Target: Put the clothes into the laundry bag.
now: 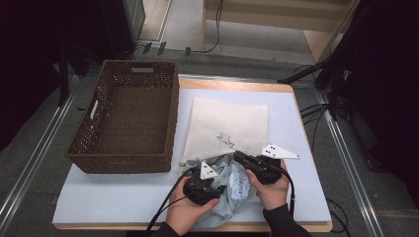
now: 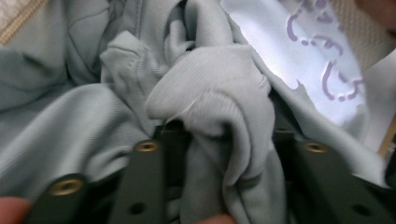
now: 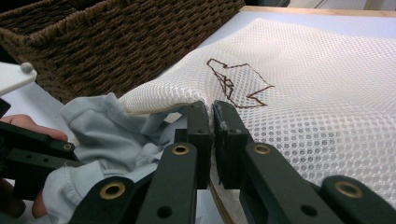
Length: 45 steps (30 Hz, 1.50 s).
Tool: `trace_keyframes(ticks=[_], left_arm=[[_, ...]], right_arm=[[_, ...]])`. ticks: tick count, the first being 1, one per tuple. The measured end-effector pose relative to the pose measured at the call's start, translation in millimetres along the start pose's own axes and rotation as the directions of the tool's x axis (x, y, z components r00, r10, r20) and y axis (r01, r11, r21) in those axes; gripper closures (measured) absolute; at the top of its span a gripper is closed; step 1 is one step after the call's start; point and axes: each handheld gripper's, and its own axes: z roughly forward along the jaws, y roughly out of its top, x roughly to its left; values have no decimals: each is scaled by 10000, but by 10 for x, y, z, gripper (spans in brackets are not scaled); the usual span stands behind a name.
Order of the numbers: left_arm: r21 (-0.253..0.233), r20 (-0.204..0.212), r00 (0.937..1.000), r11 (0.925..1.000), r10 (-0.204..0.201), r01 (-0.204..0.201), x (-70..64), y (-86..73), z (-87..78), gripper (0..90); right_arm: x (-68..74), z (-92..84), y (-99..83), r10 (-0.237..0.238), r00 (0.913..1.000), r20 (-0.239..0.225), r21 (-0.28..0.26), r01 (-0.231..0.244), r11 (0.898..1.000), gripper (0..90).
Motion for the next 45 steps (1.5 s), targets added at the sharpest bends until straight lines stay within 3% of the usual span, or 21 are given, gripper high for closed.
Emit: trace_keyframes(ticks=[5, 8, 10, 13, 16, 22, 26, 29, 31, 35, 36, 38, 41, 45], left_arm=[[-988, -115, 9984, 9936, -555, 541, 16, 116, -24, 674], [-1870, -526, 9926, 9775, -1092, 976, 43, 203, -17, 671], [-2004, -651, 9909, 9743, -1181, 1030, 61, 231, 33, 660], [-1491, -141, 9921, 9813, -1249, 1214, 139, 232, 159, 623], [-1452, 407, 9918, 9814, -1210, 1257, 178, 202, 128, 520], [-1204, 660, 9960, 9904, -610, 686, 117, 153, -97, 310], [-575, 780, 9969, 9983, -58, 103, 68, 77, -166, 271], [229, 625, 9979, 9996, 170, -185, 35, 23, -46, 268], [461, 170, 9995, 9986, 249, -256, 9, -1, 52, 319], [515, 297, 9993, 9984, 221, -237, -23, 39, 139, 664], [504, 254, 9995, 9986, 174, -187, -31, 69, 141, 701], [264, 134, 9997, 9994, 199, -203, -46, 133, 128, 739], [-467, 5, 9999, 9988, -110, 110, -58, 233, 108, 749], [-1393, -282, 9969, 9879, -733, 687, -18, 319, 160, 749]], right_arm=[[29, -14, 17, -93, 9999, -65, -60, 93, 9999, 865], [47, -14, 21, -139, 9999, -70, -93, 139, 9999, 865], [56, -15, 22, -140, 9999, -77, -96, 139, 9999, 865], [39, -17, 17, -112, 9999, -66, -38, 112, 9999, 865], [5, -22, 2, -24, 10000, -50, -16, 24, 10000, 865], [-15, -28, 5, 22, 10000, 9, -37, -22, 10000, 865], [-16, -33, 10, 38, 10000, 27, -69, -37, 10000, 865], [-9, -29, 14, 17, 10000, 36, -59, -17, 10000, 865], [7, -26, 18, -29, 10000, 23, -62, 29, 10000, 865], [25, -34, 27, -104, 9999, 0, -99, 104, 9999, 865], [27, -37, 27, -72, 10000, 0, -91, 72, 9999, 865], [27, -36, 22, -64, 10000, -7, -87, 64, 9999, 865], [34, -38, 22, -91, 9999, -51, -119, 91, 9999, 865], [42, -69, 48, -101, 9999, -46, -260, 100, 9996, 865]])
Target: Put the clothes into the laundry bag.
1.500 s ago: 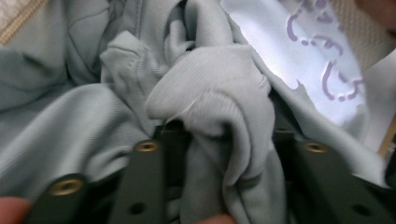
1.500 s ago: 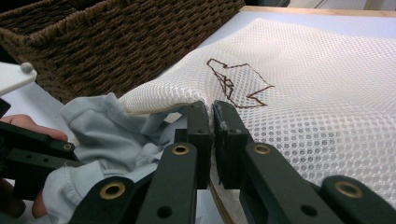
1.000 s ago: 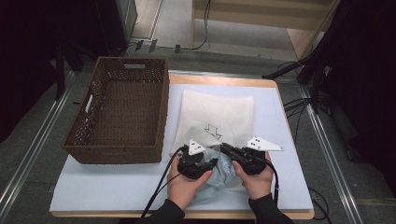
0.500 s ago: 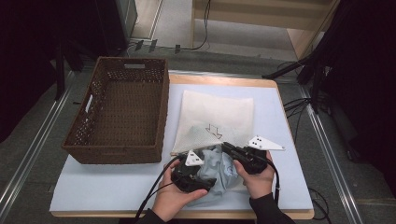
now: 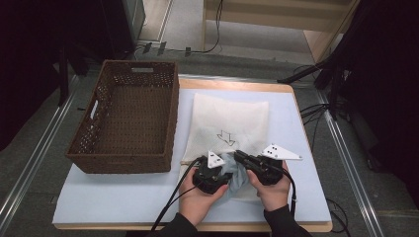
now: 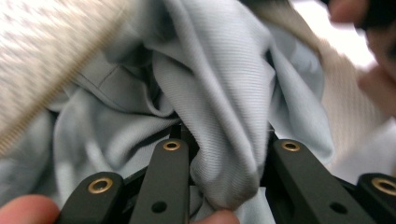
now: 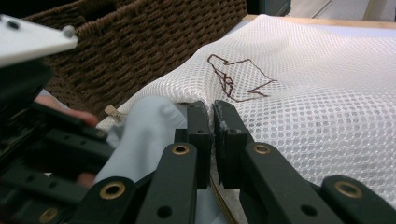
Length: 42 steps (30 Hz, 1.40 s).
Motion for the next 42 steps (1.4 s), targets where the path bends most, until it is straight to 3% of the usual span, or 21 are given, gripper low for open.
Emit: trace_keyframes(ticks=[1, 3, 4, 7, 9, 12, 15, 16, 19, 21, 24, 29, 33, 37, 40, 41, 42], left_arm=[[-117, -171, 9998, 9999, -81, 79, 21, -6, 51, 747], [230, -335, 9993, 9996, -150, 158, 67, -38, 202, 733], [519, -224, 9997, 9986, -108, 120, 93, -62, 266, 711], [224, 238, 9997, 9997, 50, -56, 100, -112, 225, 630], [267, 588, 9978, 9991, 305, -322, 108, -125, 130, 525], [-50, 518, 9971, 9985, 553, -551, 125, -160, -92, 462], [-398, -214, 9894, 9887, 1435, -1442, 128, -237, -352, 450], [-459, -328, 9879, 9872, 1513, -1527, 140, -257, -409, 450], [-750, -745, 9874, 9865, 1398, -1453, 224, -336, -607, 440], [-797, -759, 9917, 9908, 1035, -1095, 291, -385, -677, 421], [-115, -473, 9962, 9972, 735, -741, 356, -443, -595, 328], [305, -391, 9982, 9985, 458, -447, 331, -444, -400, 249], [636, -359, 9988, 9975, 335, -312, 216, -338, -230, 231], [691, -314, 9975, 9957, 640, -617, 57, -270, -80, 230], [919, -685, 9923, 9910, 1034, -969, -52, -234, 37, 230], [1099, -1128, 9857, 9875, 1251, -1128, -81, -220, 68, 288], [1168, -1654, 9749, 9846, 1488, -1305, -105, -201, 97, 350]], right_arm=[[1, -4, 5, 25, 10000, 13, -40, -25, 10000, 865], [-4, -5, 2, -19, 10000, -4, 13, 19, 10000, 865], [-5, 0, -5, -28, 10000, 8, 52, 28, 10000, 865], [-18, 9, -27, -60, 10000, 36, 131, 59, 9999, 865], [-34, 2, -30, 14, 10000, 52, 121, -14, 9999, 865], [-57, -5, -30, 86, 9999, 59, 98, -87, 9999, 865], [-54, 0, -27, 85, 9999, 90, 108, -86, 9999, 865], [-52, 3, -27, 106, 9999, 98, 138, -107, 9998, 865], [-56, 10, -29, 101, 9999, 95, 141, -102, 9998, 865], [-62, 12, -30, 121, 9999, 82, 146, -122, 9998, 865], [-65, 17, -31, 160, 9998, 70, 146, -161, 9998, 865], [-58, 14, -30, 126, 9999, 93, 156, -128, 9998, 865], [-60, 21, -42, 99, 9999, 74, 186, -100, 9998, 865], [-51, 25, -46, 144, 9999, 53, 232, -145, 9996, 865], [-50, 29, -49, 117, 9999, 46, 243, -118, 9996, 865], [-49, 33, -51, 77, 10000, 42, 249, -78, 9997, 865], [-44, 36, -52, 109, 9999, 41, 266, -110, 9996, 865]])
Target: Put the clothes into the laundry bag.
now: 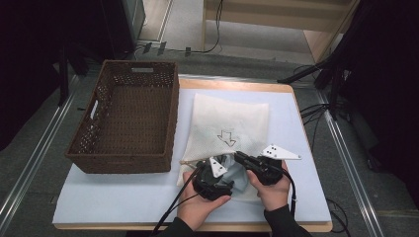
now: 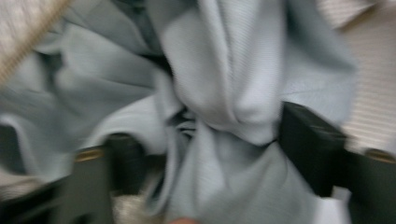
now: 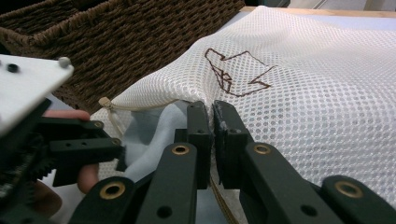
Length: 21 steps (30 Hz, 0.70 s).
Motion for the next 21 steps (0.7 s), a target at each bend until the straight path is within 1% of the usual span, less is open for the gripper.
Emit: trace_keyframes(ticks=[1, 2, 4, 5, 7, 8, 9, 10, 11, 12, 13, 14, 15, 16, 17, 18, 19, 20, 21], left_arm=[[32, -281, 9996, 10000, 63, -63, 5, 23, 7, 486], [13, -333, 9994, 10000, 8, -7, 22, 40, 19, 587], [-164, -220, 9993, 9994, -301, 297, 82, 85, 47, 697], [-256, -243, 9987, 9987, -444, 438, 112, 116, 69, 733], [-464, -454, 9970, 9971, -620, 599, 145, 159, 103, 758], [-629, -758, 9940, 9953, -784, 737, 168, 180, 124, 762], [-763, -959, 9907, 9930, -970, 898, 188, 193, 149, 764], [-886, -1337, 9830, 9895, -1257, 1145, 249, 207, 221, 764], [-863, -1300, 9821, 9883, -1360, 1255, 273, 207, 248, 756], [-868, -1162, 9829, 9873, -1426, 1330, 288, 205, 258, 741], [-898, -1061, 9847, 9875, -1386, 1293, 287, 203, 248, 716], [-956, -830, 9881, 9879, -1299, 1218, 277, 194, 215, 685], [-1012, -498, 9917, 9885, -1183, 1128, 277, 178, 171, 621], [-1099, -218, 9936, 9881, -1108, 1078, 279, 162, 135, 581], [-1107, -71, 9947, 9887, -1029, 1015, 279, 146, 94, 553], [-1209, 82, 9960, 9886, -890, 893, 294, 115, 14, 539], [-1364, 250, 9953, 9860, -931, 956, 309, 93, -36, 524], [-1481, 574, 9937, 9835, -962, 1037, 347, 59, -130, 517], [-1572, 777, 9918, 9811, -1017, 1129, 377, 30, -201, 509]], right_arm=[[3, 2, -1, -11, 10000, 4, 12, 11, 10000, 865], [7, 3, 0, -1, 10000, 5, 13, 1, 10000, 865], [10, 2, 1, -1, 10000, -12, -7, 1, 10000, 867], [14, -1, 3, 40, 10000, -20, 6, -40, 10000, 867], [16, -2, 3, 22, 10000, -39, 6, -21, 10000, 868], [16, -2, 2, 17, 10000, -41, 15, -17, 10000, 868], [16, 0, 1, 5, 10000, -36, 43, -5, 10000, 869], [15, 3, 0, -17, 10000, -40, 47, 18, 10000, 869], [15, 8, -5, -12, 10000, -45, 79, 12, 10000, 869], [14, 8, -7, -5, 10000, -37, 102, 5, 9999, 869], [12, 9, -10, -32, 10000, -7, 129, 32, 9999, 869], [10, 8, -12, -52, 10000, 0, 131, 52, 9999, 869], [-1, 4, -15, -46, 10000, 27, 114, 46, 9999, 869], [-12, 0, -17, 3, 10000, 19, 104, -3, 9999, 868], [-21, -4, -16, 39, 10000, 24, 100, -39, 9999, 869], [-32, -6, -17, 53, 10000, 23, 86, -53, 9999, 869], [-42, -11, -17, 132, 9999, 41, 83, -132, 9999, 869], [-48, -11, -17, 128, 9999, 29, 56, -128, 9999, 869], [-50, -14, -15, 149, 9999, 36, 44, -149, 9999, 868]])
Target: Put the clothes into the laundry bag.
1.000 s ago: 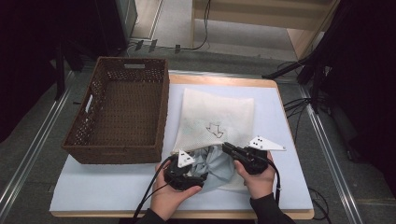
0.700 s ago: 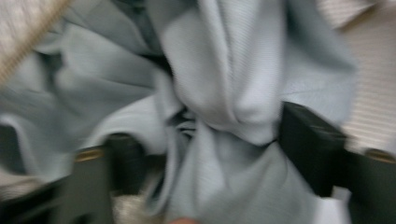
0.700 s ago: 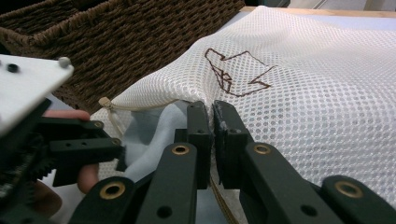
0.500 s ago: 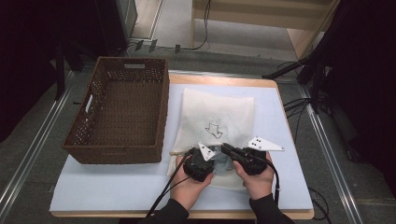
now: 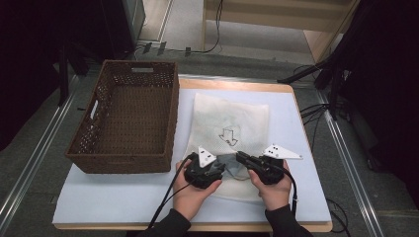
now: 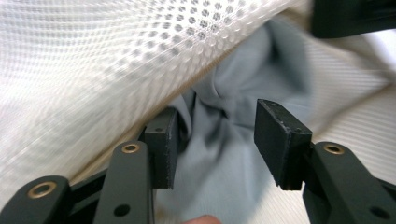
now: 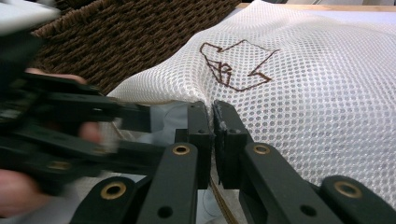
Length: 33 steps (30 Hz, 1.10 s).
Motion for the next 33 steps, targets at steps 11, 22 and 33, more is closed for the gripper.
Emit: trace_keyframes(ticks=[11, 22, 33], left_arm=[[1434, 137, 9999, 9896, 74, -93, -4, -275, -20, 575], [1555, -269, 9996, 9877, -113, 153, -110, -20, 284, 852], [701, -2393, 9709, 9974, 39, 133, -74, 107, 616, 870]], right_arm=[[9, 22, 0, -47, 9999, 117, 56, 46, 10000, 869], [10, 47, -43, -29, 10000, 80, 189, 28, 9998, 869], [11, 132, -117, -62, 9999, 99, 612, 56, 9981, 869]])
